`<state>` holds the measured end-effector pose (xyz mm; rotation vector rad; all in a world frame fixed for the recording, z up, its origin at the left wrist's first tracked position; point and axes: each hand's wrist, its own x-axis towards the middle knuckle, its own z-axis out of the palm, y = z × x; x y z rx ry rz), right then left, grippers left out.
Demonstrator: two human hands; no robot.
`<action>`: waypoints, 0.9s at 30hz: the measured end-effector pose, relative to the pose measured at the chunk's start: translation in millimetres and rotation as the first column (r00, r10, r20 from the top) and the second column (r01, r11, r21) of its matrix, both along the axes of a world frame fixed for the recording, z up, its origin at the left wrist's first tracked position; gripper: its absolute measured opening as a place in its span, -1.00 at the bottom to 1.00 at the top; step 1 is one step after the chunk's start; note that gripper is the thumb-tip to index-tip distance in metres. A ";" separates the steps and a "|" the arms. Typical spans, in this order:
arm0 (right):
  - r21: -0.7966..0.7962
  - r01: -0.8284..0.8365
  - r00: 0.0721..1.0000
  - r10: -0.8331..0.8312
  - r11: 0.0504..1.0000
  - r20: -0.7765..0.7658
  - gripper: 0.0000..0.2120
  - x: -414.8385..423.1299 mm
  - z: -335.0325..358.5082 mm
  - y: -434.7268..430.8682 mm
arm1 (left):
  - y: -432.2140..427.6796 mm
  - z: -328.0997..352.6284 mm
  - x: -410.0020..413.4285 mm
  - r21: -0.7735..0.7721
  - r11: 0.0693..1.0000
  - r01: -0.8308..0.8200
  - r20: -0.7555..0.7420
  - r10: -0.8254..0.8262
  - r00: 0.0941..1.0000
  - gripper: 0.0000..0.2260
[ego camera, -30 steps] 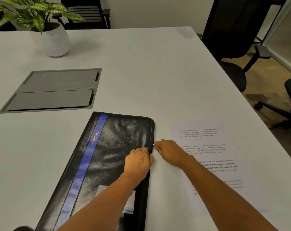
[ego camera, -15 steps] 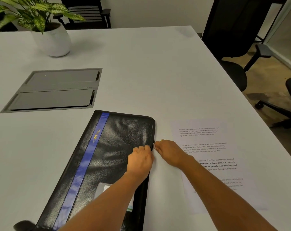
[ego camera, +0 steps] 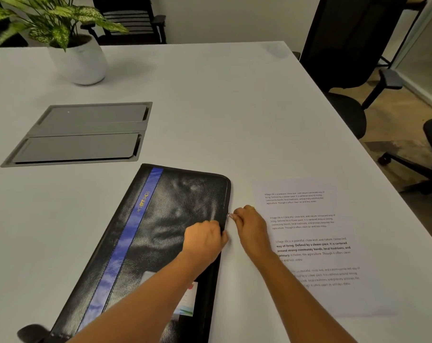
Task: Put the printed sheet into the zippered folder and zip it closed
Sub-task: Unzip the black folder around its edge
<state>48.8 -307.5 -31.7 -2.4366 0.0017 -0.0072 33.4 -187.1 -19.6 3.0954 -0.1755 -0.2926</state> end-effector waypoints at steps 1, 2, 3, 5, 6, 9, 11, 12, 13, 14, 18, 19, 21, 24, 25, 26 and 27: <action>0.087 0.073 0.997 -0.074 0.994 0.011 -0.81 -1.0 0.8 3.0 | -1.0 3.8 -0.5 0.033 0.999 0.032 -0.022 -0.032 0.999 -0.70; 0.150 0.131 0.991 -0.134 0.980 0.013 -0.84 -2.0 1.7 5.7 | -2.6 5.9 -0.7 0.074 0.993 0.089 -0.049 -0.085 0.995 -0.76; 0.181 0.172 0.984 -0.176 0.968 0.006 -0.84 -2.8 2.3 7.9 | -4.3 8.4 -1.0 0.099 0.983 0.152 -0.084 -0.144 0.986 -0.81; 0.209 0.217 0.976 -0.219 0.953 -0.017 -0.85 -4.1 1.8 11.1 | -5.7 12.5 -0.8 0.111 0.969 0.221 -0.141 -0.205 0.969 -0.77; 0.224 0.229 0.973 -0.229 0.947 -0.026 -0.85 -5.3 1.3 11.9 | -5.5 13.2 -0.6 0.103 0.970 0.220 -0.151 -0.203 0.967 -0.75; 0.253 0.244 0.969 -0.248 0.936 -0.016 -0.86 -8.8 -1.0 11.5 | -4.4 15.1 -1.7 0.069 0.981 0.180 -0.137 -0.170 0.976 -0.74; 0.260 0.219 0.974 -0.227 0.940 -0.001 -0.87 -10.9 -1.5 9.2 | -4.5 15.1 -4.1 0.039 0.988 0.146 -0.124 -0.141 0.982 -0.75; 0.257 0.196 0.979 -0.205 0.946 0.009 -0.87 -11.7 -1.4 7.6 | -4.4 14.6 -5.2 0.032 0.989 0.142 -0.118 -0.137 0.984 -0.76; 0.251 0.169 0.983 -0.180 0.953 0.021 -0.87 -12.3 -1.4 6.1 | -4.4 14.8 -6.5 0.031 0.990 0.135 -0.116 -0.131 0.985 -0.76; 0.247 0.144 0.987 -0.156 0.958 0.032 -0.88 -12.8 -1.5 4.8 | -4.3 14.3 -7.4 0.033 0.991 0.128 -0.116 -0.123 0.986 -0.75; 0.231 0.073 0.994 -0.089 0.970 0.058 -0.89 -13.2 -3.0 0.9 | -4.5 11.0 -9.0 0.054 0.988 0.142 -0.096 -0.136 0.986 -0.76; 0.232 0.063 0.995 -0.080 0.971 0.061 -0.89 -12.9 -3.4 0.3 | -4.6 10.4 -9.3 0.054 0.988 0.146 -0.090 -0.141 0.986 -0.76; 0.232 0.046 0.996 -0.062 0.972 0.062 -0.89 -12.9 -3.7 -0.6 | -5.0 10.3 -9.6 0.054 0.987 0.151 -0.080 -0.147 0.986 -0.76; 0.230 0.025 0.998 -0.039 0.973 0.058 -0.89 -12.5 -4.1 -1.7 | -5.3 9.3 -10.0 0.053 0.988 0.143 -0.083 -0.138 0.987 -0.76; 0.229 0.020 0.998 -0.033 0.973 0.056 -0.89 -12.4 -4.3 -2.2 | -5.7 9.9 -10.9 0.047 0.989 0.140 -0.082 -0.136 0.987 -0.76; 0.228 0.014 0.998 -0.027 0.973 0.054 -0.89 -12.0 -4.5 -2.5 | -5.5 9.8 -11.2 0.048 0.989 0.140 -0.080 -0.136 0.988 -0.76; 0.227 0.006 0.998 -0.018 0.974 0.052 -0.89 -11.7 -4.9 -3.1 | -5.4 10.0 -11.5 0.054 0.989 0.140 -0.080 -0.135 0.988 -0.76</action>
